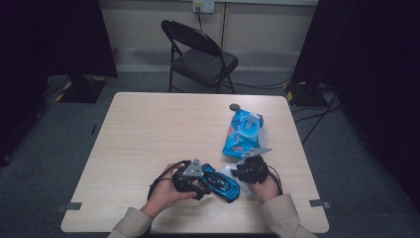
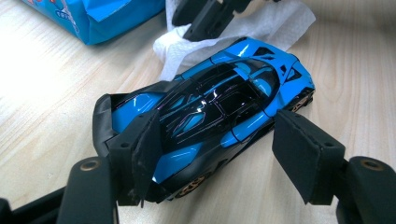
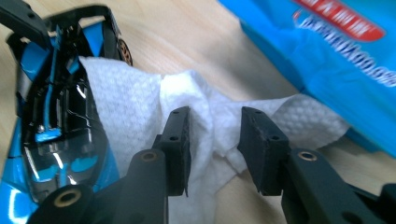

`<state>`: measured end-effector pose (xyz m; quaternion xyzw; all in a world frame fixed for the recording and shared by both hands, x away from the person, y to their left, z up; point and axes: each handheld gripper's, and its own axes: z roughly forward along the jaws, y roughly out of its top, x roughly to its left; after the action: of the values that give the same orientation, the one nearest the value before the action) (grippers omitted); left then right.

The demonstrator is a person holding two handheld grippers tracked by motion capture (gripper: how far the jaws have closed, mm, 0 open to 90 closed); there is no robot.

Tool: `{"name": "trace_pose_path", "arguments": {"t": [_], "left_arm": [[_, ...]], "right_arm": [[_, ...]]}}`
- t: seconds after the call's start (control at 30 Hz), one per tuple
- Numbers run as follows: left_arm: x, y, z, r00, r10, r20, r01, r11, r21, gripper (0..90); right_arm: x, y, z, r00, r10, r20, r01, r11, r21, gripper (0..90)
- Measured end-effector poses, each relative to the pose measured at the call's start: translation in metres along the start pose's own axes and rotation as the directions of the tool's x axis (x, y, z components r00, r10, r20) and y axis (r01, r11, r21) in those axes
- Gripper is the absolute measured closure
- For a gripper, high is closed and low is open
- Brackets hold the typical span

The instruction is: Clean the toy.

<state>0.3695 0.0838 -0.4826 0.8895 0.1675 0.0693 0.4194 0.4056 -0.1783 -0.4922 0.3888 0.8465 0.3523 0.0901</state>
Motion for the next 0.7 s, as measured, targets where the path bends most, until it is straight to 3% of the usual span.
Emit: {"name": "trace_pose_path", "arguments": {"t": [0.07,0.13,0.23,0.4,0.53,0.7], "left_arm": [[0.000,0.000,0.000,1.0000,-0.003,0.001,0.003,1.0000,-0.006,33.1],[0.000,0.000,0.000,1.0000,0.001,-0.003,-0.001,1.0000,-0.001,33.6],[0.000,0.000,0.000,1.0000,-0.005,-0.004,0.005,1.0000,-0.007,33.9],[0.000,-0.001,0.000,0.9999,-0.009,-0.004,0.009,0.9999,-0.011,34.1],[-0.001,0.000,0.000,0.9999,-0.001,-0.011,0.001,1.0000,-0.003,34.0],[-0.003,0.001,0.001,0.9998,0.003,-0.018,-0.002,1.0000,0.006,33.9]], "right_arm": [[0.000,-0.001,0.000,1.0000,-0.001,0.001,0.001,1.000,-0.002,65.1],[0.002,-0.001,0.000,0.9997,-0.002,-0.024,0.002,1.000,0.002,78.2],[0.006,-0.001,0.001,0.9994,-0.009,-0.034,0.009,1.000,0.011,85.3],[0.004,-0.004,-0.004,0.9980,0.018,-0.060,-0.017,1.000,0.015,87.0],[-0.001,-0.015,-0.019,0.9930,0.070,-0.096,-0.072,0.997,-0.024,87.8],[-0.002,-0.017,-0.027,0.9884,0.078,-0.130,-0.084,0.996,-0.038,87.8]]}}
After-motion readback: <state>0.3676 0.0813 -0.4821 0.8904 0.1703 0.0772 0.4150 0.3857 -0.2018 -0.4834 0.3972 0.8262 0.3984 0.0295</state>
